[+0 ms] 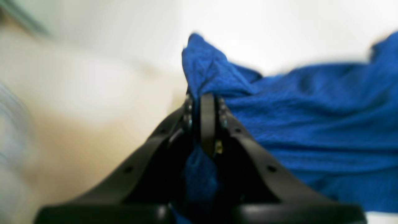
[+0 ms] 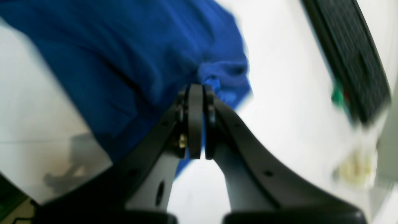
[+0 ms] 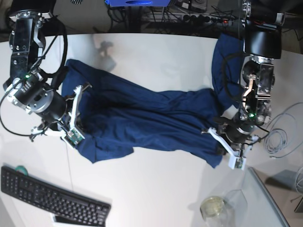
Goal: Layout the t-shirt on the table in an organized manner, then fold the t-shirt properly
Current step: 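Lift the shirt with the left gripper and swing it over the cloth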
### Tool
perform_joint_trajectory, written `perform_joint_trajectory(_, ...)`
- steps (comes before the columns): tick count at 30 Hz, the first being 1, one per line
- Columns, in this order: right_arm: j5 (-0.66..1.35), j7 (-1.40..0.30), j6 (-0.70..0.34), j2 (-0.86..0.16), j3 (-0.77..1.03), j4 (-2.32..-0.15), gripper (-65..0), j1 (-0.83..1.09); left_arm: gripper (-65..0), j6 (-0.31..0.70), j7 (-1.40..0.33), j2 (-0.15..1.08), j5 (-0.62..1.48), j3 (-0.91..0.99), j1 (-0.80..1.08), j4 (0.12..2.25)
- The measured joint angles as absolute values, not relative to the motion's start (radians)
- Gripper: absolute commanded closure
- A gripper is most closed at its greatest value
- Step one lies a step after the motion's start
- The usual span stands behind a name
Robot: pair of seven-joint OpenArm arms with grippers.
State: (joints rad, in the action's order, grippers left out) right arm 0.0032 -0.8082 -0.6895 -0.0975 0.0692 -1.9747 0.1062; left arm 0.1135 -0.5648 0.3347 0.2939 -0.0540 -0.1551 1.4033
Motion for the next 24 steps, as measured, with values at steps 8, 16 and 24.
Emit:
perform_joint_trajectory(8,0.001,-0.815,-0.691,-0.138,0.086,-1.998,0.0,-0.039,0.0,0.117,-0.573,0.405,0.296,-0.001,-0.262,1.546)
perform_joint_trajectory(16,-0.001,-0.815,-0.690,-0.265,0.148,-1.994,0.0,-0.293,0.0,0.124,-0.569,0.282,0.296,0.009,-0.444,1.450)
perform_joint_trajectory(24,-0.002,-0.592,-0.690,-0.274,0.027,-1.485,0.0,-0.519,0.0,0.070,-0.400,0.156,0.295,-0.002,-0.538,1.103)
